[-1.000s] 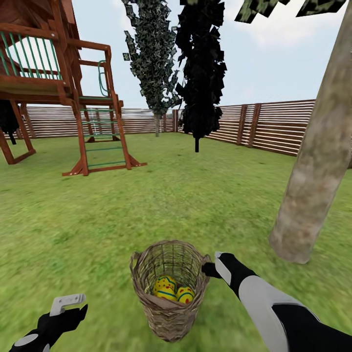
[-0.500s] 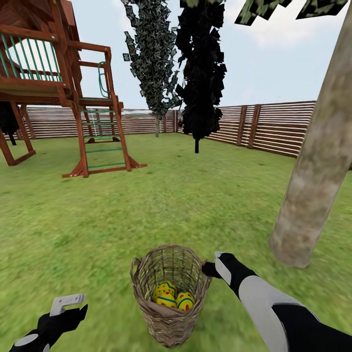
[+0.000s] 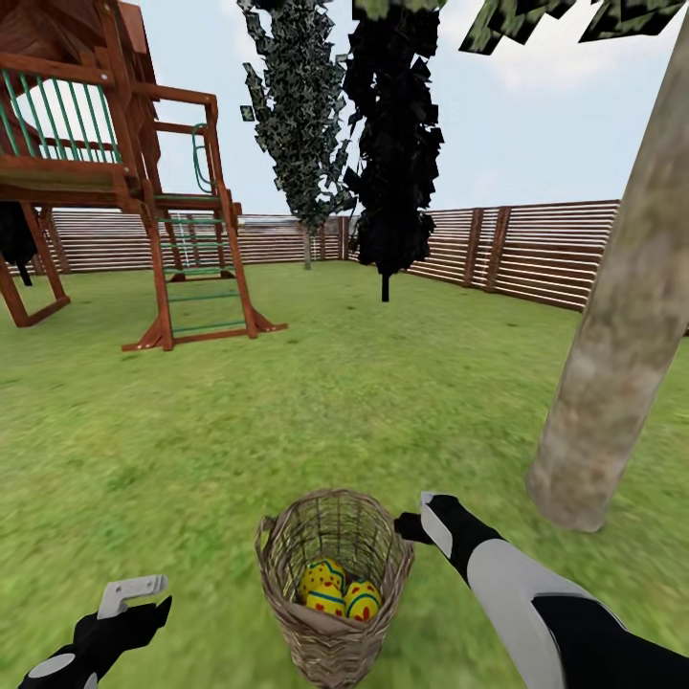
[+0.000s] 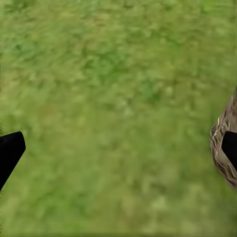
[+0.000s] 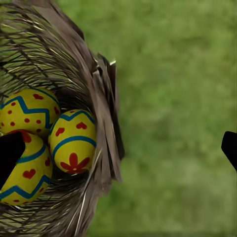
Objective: Take the three Easter eggs out of the wicker basket on the lawn in the garden, then place them on the lawn next to a single tree (choose any tree) so that all three eggs are next to the same tree and none are left in the basket.
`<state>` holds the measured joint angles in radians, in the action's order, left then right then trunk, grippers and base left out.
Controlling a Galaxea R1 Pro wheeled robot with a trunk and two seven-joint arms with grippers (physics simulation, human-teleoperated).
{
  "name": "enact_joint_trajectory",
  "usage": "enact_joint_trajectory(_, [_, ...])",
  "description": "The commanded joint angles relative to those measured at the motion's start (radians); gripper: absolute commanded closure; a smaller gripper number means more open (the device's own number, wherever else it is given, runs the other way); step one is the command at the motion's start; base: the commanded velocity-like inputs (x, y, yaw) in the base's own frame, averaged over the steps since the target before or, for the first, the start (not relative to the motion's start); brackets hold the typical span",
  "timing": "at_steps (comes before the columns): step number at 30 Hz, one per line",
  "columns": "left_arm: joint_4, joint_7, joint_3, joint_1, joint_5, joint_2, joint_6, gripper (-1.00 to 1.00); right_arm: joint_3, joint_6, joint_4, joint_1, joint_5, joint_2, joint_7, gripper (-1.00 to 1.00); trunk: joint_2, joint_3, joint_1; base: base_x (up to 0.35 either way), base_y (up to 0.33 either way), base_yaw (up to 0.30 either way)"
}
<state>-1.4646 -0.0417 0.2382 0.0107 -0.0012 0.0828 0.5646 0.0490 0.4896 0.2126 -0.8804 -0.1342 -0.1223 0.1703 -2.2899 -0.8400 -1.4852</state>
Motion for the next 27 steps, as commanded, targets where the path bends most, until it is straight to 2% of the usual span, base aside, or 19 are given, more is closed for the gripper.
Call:
enact_joint_trajectory(1, [-0.001,-0.004,0.001,0.000,0.000,0.000,0.005,-1.00,0.005,0.003,0.003,0.000,-0.010,-0.002,0.008,-1.00,0.007,0.002,0.004,0.000,0.000,0.000])
enact_joint_trajectory(10, [-0.002,-0.004,0.001,0.000,0.000,0.000,0.005,-1.00,0.005,-0.067,0.008,0.000,-0.010,-0.017,0.009,-1.00,0.070,0.030,0.039,0.000,0.000,-0.024])
enact_joint_trajectory(22, [-0.002,-0.004,0.001,0.000,0.000,0.000,0.005,-1.00,0.005,-0.075,0.008,0.000,-0.010,-0.025,0.009,-1.00,0.154,0.063,0.085,0.000,0.000,-0.168])
enact_joint_trajectory(27, [-0.002,-0.004,0.001,0.000,0.000,0.001,0.005,-1.00,0.005,-0.075,0.008,0.000,-0.010,-0.025,0.008,-1.00,0.189,0.077,0.104,0.000,0.000,-0.060])
